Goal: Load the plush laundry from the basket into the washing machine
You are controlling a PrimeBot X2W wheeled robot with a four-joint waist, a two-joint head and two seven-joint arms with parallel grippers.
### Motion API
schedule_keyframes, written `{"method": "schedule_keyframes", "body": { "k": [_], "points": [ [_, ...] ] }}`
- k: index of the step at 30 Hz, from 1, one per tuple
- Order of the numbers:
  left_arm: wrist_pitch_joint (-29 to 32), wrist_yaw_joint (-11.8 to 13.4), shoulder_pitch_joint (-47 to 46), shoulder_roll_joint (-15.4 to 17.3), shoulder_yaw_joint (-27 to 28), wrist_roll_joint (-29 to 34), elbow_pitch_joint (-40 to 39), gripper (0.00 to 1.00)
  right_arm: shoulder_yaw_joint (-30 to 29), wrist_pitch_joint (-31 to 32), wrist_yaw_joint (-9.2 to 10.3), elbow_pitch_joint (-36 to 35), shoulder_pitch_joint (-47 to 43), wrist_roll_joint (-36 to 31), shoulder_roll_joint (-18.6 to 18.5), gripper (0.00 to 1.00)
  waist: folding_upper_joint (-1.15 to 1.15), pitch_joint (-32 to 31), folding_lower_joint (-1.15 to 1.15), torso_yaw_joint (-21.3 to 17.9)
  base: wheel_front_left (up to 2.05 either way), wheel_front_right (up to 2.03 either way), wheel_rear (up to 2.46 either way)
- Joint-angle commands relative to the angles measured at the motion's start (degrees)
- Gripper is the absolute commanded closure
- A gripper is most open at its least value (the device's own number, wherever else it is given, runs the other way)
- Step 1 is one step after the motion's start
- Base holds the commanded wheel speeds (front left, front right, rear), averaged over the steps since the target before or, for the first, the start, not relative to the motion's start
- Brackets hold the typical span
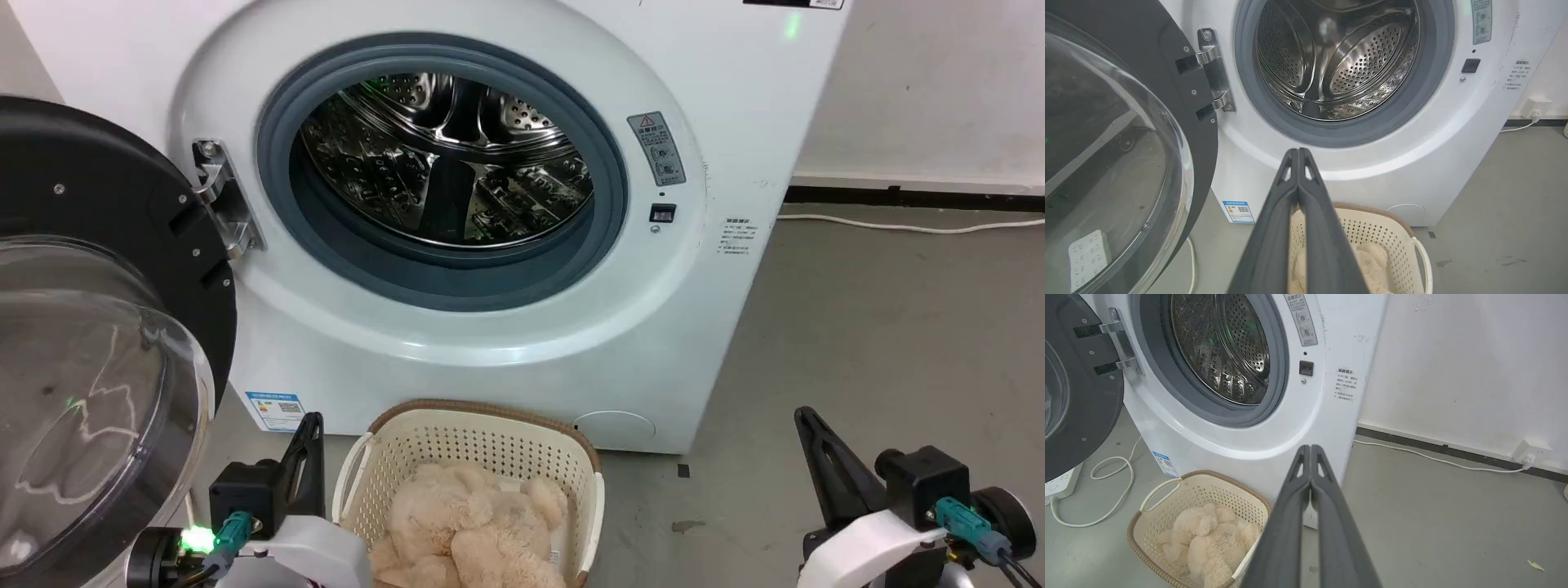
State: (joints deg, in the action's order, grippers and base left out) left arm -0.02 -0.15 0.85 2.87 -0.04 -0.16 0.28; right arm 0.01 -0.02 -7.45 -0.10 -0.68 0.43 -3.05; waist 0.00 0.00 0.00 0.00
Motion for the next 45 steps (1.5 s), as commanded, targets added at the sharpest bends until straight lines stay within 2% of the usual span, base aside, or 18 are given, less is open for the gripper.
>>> {"method": "schedule_keyframes", "body": {
  "k": [1, 42, 43, 45],
  "points": [
    [0.02, 0.15, -0.85, 0.0, 0.04, 0.16, -0.28, 1.0, -0.01, 0.02, -0.03, 0.1, 0.68, -0.43, 0.17, 1.0, 0.0, 0.0, 0.0, 0.0, 0.0, 0.0, 0.0],
    [0.02, 0.15, -0.85, 0.0, 0.04, 0.16, -0.28, 1.0, -0.01, 0.02, -0.03, 0.1, 0.68, -0.43, 0.17, 1.0, 0.0, 0.0, 0.0, 0.0, 0.0, 0.0, 0.0],
    [0.02, 0.15, -0.85, 0.0, 0.04, 0.16, -0.28, 0.0, -0.01, 0.02, -0.03, 0.1, 0.68, -0.43, 0.17, 0.0, 0.0, 0.0, 0.0, 0.0, 0.0, 0.0, 0.0],
    [-0.04, -0.01, 0.03, 0.0, -0.05, 0.0, 0.03, 0.0, 0.01, -0.03, 0.0, 0.0, -0.01, 0.08, -0.01, 0.0, 0.0, 0.0, 0.0, 0.0, 0.0, 0.0, 0.0]
  ]
}}
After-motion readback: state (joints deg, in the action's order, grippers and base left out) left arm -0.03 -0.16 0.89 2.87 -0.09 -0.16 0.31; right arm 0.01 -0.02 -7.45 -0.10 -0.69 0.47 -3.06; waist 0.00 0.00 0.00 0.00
